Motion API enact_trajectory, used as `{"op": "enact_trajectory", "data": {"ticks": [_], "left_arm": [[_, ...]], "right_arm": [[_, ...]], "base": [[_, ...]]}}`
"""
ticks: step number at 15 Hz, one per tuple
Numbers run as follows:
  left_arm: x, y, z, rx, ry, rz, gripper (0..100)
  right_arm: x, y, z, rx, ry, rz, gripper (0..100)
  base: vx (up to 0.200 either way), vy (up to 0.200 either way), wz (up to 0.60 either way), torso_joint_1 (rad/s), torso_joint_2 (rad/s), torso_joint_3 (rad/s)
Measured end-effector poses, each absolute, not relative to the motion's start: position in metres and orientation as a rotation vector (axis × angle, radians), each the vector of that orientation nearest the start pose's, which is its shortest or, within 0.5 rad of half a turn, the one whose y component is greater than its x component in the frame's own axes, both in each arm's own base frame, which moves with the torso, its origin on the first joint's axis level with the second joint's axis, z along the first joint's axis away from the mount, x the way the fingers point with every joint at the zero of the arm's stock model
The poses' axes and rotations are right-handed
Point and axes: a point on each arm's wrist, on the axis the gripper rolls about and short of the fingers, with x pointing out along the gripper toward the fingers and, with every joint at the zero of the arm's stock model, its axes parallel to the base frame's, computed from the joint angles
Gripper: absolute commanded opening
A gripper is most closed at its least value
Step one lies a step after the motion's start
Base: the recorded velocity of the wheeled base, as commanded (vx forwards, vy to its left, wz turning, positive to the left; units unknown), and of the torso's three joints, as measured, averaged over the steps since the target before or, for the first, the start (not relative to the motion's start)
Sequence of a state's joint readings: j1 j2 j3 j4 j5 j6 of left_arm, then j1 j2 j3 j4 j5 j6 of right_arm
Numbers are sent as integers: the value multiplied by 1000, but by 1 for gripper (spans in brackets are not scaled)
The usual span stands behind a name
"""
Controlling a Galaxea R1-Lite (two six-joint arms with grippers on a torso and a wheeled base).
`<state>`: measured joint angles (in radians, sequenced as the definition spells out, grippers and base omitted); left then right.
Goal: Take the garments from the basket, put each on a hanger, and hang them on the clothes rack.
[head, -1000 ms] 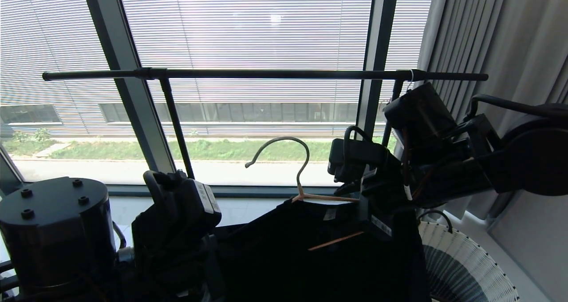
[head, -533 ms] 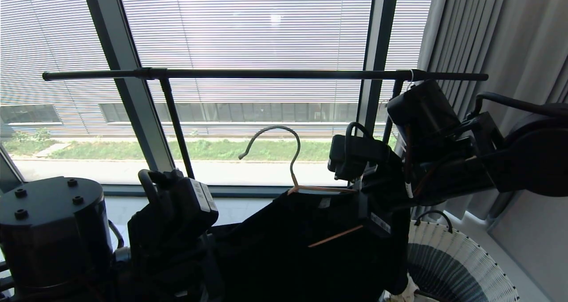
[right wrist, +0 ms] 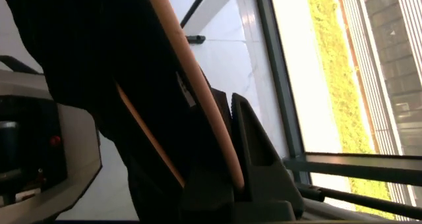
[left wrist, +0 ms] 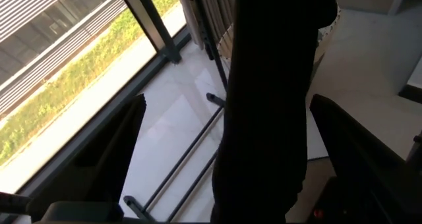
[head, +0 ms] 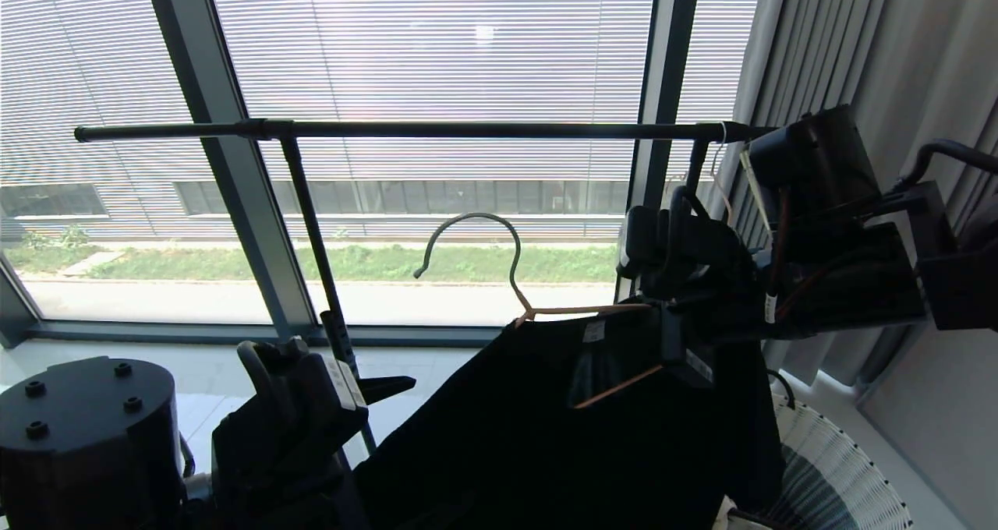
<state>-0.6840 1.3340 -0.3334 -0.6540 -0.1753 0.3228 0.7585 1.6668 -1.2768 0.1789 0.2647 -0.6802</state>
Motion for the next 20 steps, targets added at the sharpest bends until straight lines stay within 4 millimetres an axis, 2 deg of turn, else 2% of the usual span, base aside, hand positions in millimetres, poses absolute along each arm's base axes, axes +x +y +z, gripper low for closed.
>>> {"op": "enact_trajectory", "data": {"ticks": [5,8,15,18,19,20], "left_arm": [[133,-87,131,380,290,-778,100],[130,-74,121,294,367,-706,100],[132,-70,120,261,385,-669,100],[132,-70,121,264,381,-672,100],[132,-71,121,266,380,-675,0],[132,-71,121,266,377,-677,0]], "right_arm": [[221,185,252,-713,163,1075,0],[219,178,261,-697,121,1056,0],[208,172,271,-667,97,1053,0],[204,176,272,-652,94,1069,0],[203,177,272,-651,94,1075,0],[202,178,272,-651,93,1077,0]], "base": [[0,0,0,0,0,0],[0,0,0,0,0,0],[0,0,0,0,0,0],[0,0,0,0,0,0],[0,0,0,0,0,0],[0,0,0,0,0,0]]}}
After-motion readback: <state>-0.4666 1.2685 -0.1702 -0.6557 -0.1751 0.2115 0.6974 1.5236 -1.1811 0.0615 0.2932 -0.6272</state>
